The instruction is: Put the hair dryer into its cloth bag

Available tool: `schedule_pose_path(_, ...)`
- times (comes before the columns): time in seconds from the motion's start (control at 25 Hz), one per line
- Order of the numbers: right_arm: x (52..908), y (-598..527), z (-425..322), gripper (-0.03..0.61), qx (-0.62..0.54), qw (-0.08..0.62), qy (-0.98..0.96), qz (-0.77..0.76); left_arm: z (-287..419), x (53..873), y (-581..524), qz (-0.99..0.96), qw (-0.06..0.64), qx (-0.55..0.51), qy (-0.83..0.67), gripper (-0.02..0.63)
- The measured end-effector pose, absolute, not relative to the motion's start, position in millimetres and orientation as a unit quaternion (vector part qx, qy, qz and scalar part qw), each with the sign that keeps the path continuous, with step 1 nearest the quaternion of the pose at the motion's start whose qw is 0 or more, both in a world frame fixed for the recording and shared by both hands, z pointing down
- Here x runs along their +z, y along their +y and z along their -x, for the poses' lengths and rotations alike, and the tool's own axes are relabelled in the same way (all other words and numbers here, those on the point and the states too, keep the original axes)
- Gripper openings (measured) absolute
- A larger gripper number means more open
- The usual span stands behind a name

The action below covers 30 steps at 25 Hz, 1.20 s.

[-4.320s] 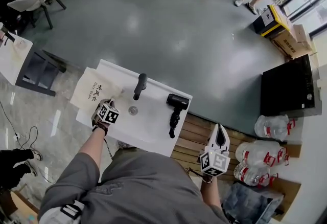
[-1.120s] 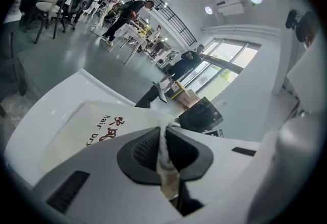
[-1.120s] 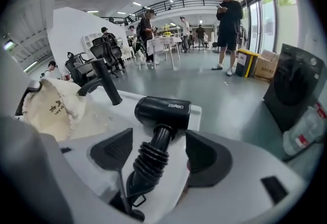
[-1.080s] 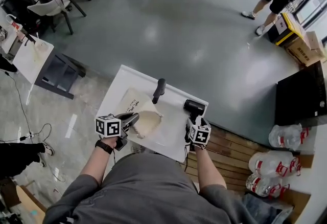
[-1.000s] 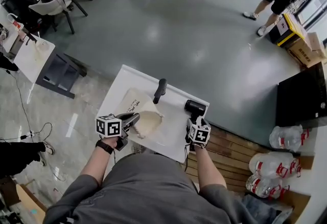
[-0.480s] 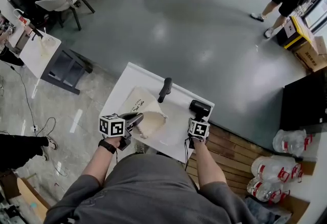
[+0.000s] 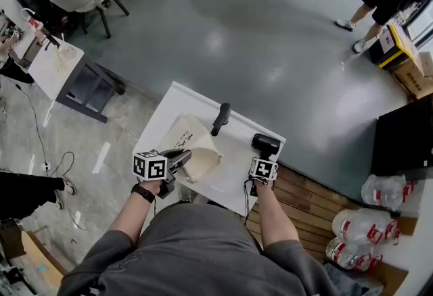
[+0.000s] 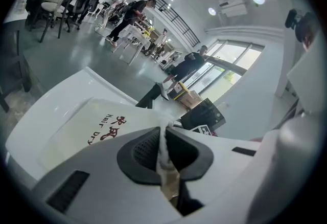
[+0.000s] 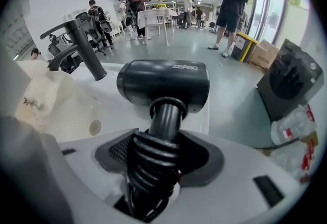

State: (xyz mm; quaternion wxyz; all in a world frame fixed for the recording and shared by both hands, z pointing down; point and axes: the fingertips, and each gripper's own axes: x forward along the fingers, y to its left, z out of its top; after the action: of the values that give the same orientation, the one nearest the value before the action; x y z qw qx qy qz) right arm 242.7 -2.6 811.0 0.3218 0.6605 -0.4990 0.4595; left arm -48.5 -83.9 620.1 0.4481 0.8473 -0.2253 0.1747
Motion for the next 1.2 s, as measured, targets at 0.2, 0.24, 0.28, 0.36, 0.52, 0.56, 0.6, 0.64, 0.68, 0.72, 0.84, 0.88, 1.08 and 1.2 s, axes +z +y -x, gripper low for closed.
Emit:
schedule_pose_path(0.2, 810, -4, -241, 0.244, 0.444, 0.323, -0.536, -0.641, 48, 621, -85, -0.847, 0.449, 0.174, -0.225, 0.021)
schedule_pose_path(0.24, 807, -2, -240, 0.242, 0.446, 0.324, -0.540, -0.636, 49, 621, -86, -0.847, 0.449, 0.174, -0.225, 0.021)
schedule_pose_path(0.28, 805, -1, -239, 0.242, 0.448, 0.324, -0.544, -0.632, 50, 621, -87, -0.847, 0.449, 0.173, -0.225, 0.021)
schedule_pose_path(0.36, 804, 2, -238, 0.242, 0.451, 0.320, -0.551, -0.624, 51, 622, -89, -0.847, 0.449, 0.173, -0.226, 0.021)
schedule_pose_path(0.52, 799, 12, -237, 0.242, 0.456, 0.318, -0.569, -0.606, 49, 624, -90, -0.847, 0.450, 0.173, -0.225, 0.021)
schedule_pose_path(0.56, 797, 14, -236, 0.242, 0.455, 0.319, -0.575, -0.600, 48, 624, -90, -0.847, 0.450, 0.173, -0.225, 0.021)
schedule_pose_path(0.6, 795, 16, -235, 0.242, 0.453, 0.321, -0.581, -0.595, 48, 625, -90, -0.847, 0.450, 0.174, -0.224, 0.021)
schedule_pose_path(0.64, 792, 19, -234, 0.242, 0.450, 0.324, -0.588, -0.589, 48, 627, -90, -0.847, 0.450, 0.174, -0.224, 0.021)
schedule_pose_path(0.68, 789, 21, -232, 0.242, 0.447, 0.328, -0.594, -0.583, 48, 628, -90, -0.847, 0.451, 0.174, -0.223, 0.021)
schedule_pose_path(0.72, 785, 23, -231, 0.242, 0.443, 0.332, -0.601, -0.576, 47, 629, -91, -0.846, 0.451, 0.175, -0.223, 0.021)
schedule_pose_path(0.84, 775, 29, -228, 0.242, 0.430, 0.347, -0.620, -0.557, 46, 631, -92, -0.846, 0.452, 0.175, -0.222, 0.021)
schedule_pose_path(0.88, 772, 32, -227, 0.242, 0.424, 0.352, -0.627, -0.551, 45, 632, -93, -0.846, 0.452, 0.176, -0.222, 0.021)
schedule_pose_path(1.08, 762, 46, -220, 0.242, 0.398, 0.381, -0.657, -0.515, 44, 635, -95, -0.844, 0.456, 0.173, -0.224, 0.021)
schedule_pose_path(1.2, 757, 52, -215, 0.242, 0.386, 0.400, -0.668, -0.495, 43, 638, -96, -0.843, 0.457, 0.171, -0.225, 0.021)
